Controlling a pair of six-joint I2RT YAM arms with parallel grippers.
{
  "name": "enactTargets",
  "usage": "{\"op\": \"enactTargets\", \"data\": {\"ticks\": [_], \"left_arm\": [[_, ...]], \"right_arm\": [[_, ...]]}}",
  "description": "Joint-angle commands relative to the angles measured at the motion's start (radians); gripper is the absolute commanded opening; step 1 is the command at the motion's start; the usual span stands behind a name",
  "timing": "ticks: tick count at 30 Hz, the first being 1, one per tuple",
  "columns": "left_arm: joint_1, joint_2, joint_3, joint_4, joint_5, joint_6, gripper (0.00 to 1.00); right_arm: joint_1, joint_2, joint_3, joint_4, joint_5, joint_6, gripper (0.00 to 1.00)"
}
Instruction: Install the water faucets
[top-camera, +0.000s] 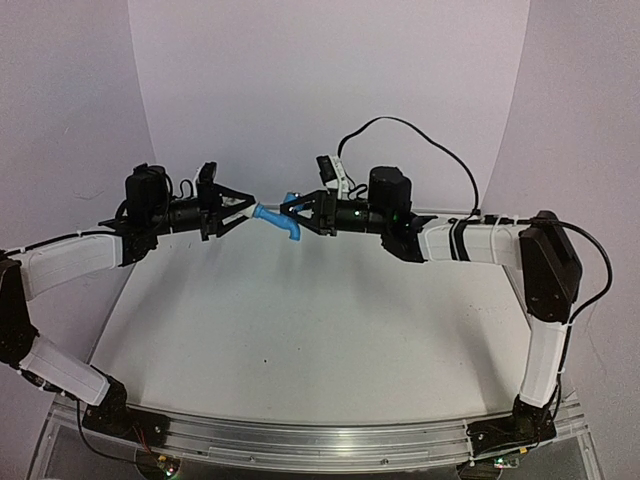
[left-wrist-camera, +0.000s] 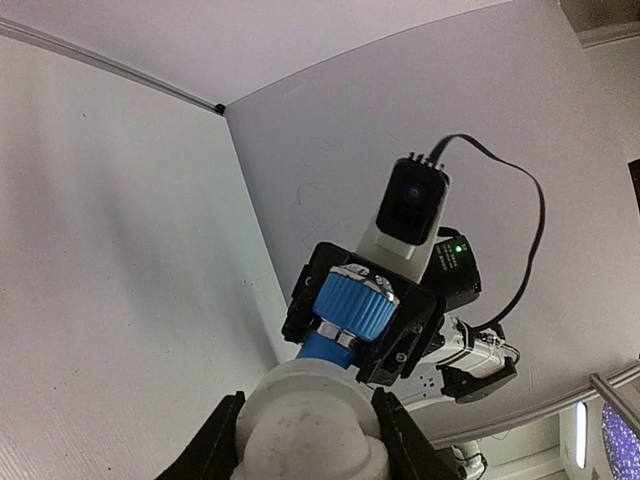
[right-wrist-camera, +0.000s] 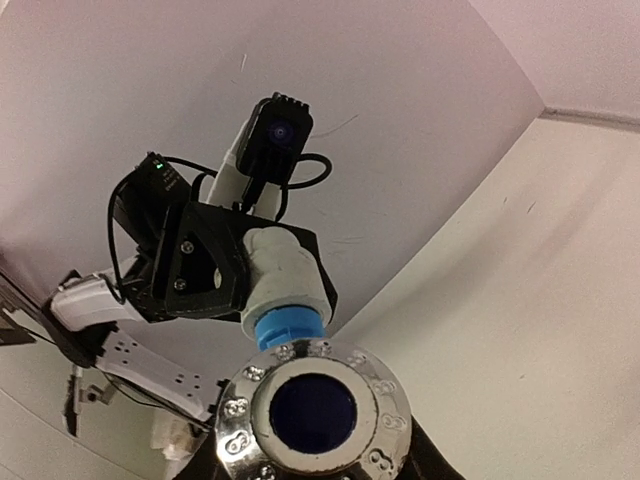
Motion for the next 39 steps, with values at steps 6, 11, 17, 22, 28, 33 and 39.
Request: {"op": "enactTargets", "data": {"ticks": [6, 11, 17, 22, 28, 33, 39], "left_arm": [[0.028, -0.036, 0.04, 0.102, 0.025, 0.082, 0.0], [0.028, -0.064, 0.017, 0.111, -0.019, 0.081, 0.11], [0.045, -0.119, -0.043, 0.11, -0.168, 0.051, 0.99], [0.08, -0.191, -0.083, -0.049, -0.37, 0.052, 1.0], [0.083, -0.219, -0.088, -0.123, -0.412, 0.1, 1.0], [0.083, -0.191, -0.068, -0.129, -0.376, 0.109, 1.0], [0.083, -0.178, -0.061, -0.129, -0.36, 0.114, 0.99]], "right_arm": [[-0.068, 0.043, 0.042, 0.364, -0.108, 0.636, 0.0], [-0.069, 0.054, 0.022, 0.413, -0.083, 0.707, 0.0], [-0.084, 0.01, -0.075, 0.428, -0.02, 0.635, 0.0], [-0.147, -0.066, -0.243, 0.272, 0.109, 0.455, 0.0], [-0.208, -0.18, -0.374, -0.129, 0.474, 0.068, 0.0], [-0.272, -0.219, -0.477, -0.182, 0.626, -0.058, 0.0], [-0.328, -0.234, -0.583, -0.185, 0.664, -0.009, 0.0]]}}
